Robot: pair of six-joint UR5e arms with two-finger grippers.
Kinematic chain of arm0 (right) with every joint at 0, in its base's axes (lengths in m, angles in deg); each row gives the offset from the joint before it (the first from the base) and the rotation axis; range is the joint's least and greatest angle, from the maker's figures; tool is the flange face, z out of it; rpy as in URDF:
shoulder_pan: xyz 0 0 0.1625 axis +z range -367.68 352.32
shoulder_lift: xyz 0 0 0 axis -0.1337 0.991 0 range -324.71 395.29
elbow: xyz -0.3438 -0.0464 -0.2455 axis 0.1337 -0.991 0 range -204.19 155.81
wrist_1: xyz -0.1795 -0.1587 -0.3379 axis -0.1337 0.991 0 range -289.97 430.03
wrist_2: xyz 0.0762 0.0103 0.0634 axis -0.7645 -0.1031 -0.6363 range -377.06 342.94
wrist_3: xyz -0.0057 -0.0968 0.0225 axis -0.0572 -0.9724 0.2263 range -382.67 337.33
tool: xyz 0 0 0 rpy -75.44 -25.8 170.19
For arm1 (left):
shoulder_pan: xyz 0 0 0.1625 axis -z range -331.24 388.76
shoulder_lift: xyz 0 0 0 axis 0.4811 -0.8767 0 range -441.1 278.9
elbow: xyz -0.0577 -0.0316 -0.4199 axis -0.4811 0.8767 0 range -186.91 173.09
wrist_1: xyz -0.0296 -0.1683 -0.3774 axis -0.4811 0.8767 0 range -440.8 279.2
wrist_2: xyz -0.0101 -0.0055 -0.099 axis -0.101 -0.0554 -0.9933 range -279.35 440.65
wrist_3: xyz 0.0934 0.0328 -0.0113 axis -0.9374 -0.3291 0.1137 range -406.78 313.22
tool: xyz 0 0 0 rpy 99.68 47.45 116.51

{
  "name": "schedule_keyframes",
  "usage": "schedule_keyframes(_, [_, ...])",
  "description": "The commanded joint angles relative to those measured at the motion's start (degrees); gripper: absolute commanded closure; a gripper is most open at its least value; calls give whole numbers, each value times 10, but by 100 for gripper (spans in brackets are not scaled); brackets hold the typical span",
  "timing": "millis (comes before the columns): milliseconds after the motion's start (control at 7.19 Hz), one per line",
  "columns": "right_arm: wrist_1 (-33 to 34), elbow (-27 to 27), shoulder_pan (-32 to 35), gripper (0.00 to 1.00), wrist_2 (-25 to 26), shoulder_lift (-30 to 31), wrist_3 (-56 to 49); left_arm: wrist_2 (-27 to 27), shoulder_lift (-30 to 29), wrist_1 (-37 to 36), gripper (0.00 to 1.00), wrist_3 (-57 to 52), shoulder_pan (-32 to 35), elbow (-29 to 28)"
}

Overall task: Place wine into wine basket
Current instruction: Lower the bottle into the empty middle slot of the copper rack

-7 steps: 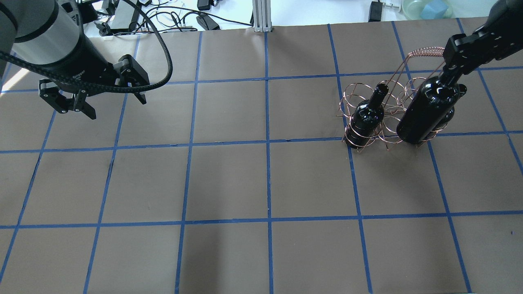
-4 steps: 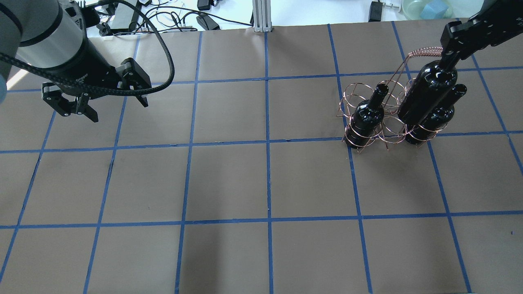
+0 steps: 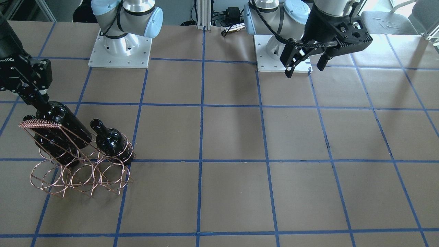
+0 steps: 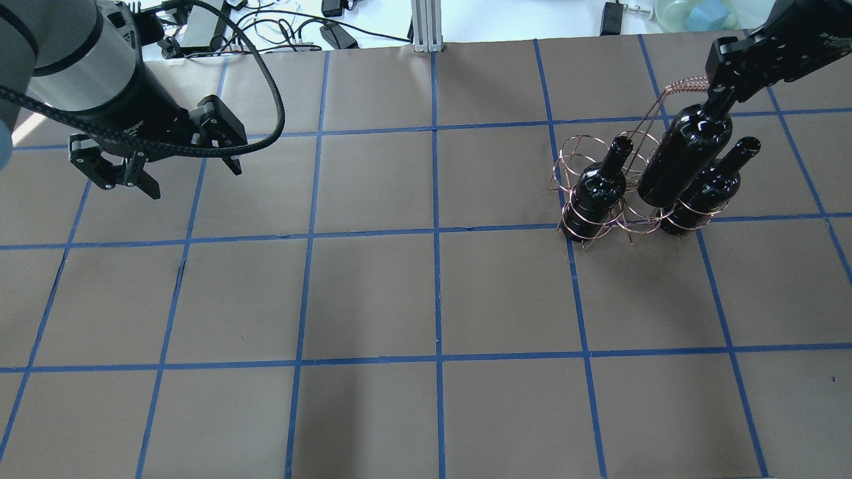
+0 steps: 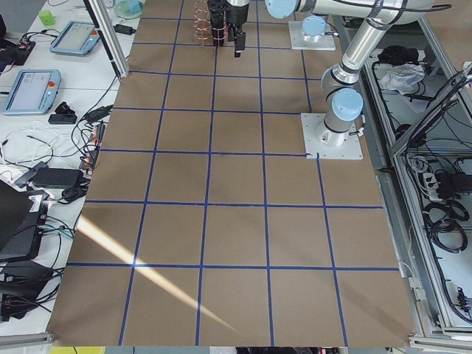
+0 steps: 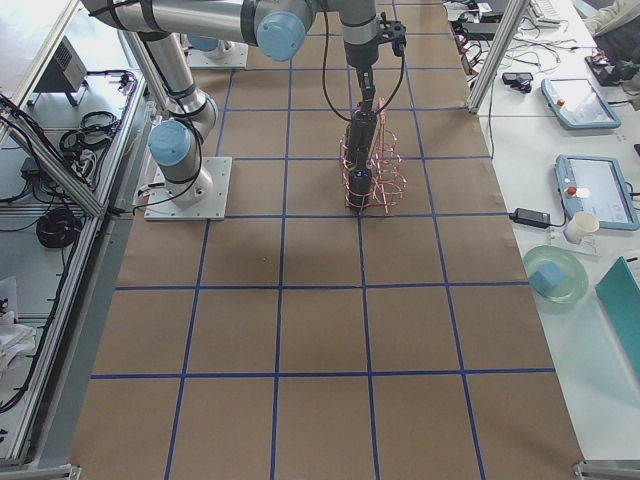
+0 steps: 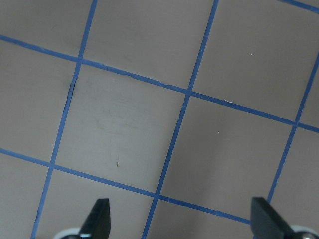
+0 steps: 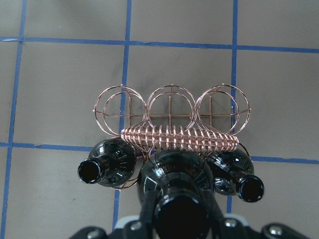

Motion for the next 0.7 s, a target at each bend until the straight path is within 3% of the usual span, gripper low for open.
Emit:
schedule_keyframes(0, [4, 1, 0, 93, 0, -11, -1, 0, 0, 0, 0, 0, 0, 0])
schedule_keyframes(556, [0, 2, 20, 93, 0, -14, 5, 0, 1, 0, 0, -2, 0, -1])
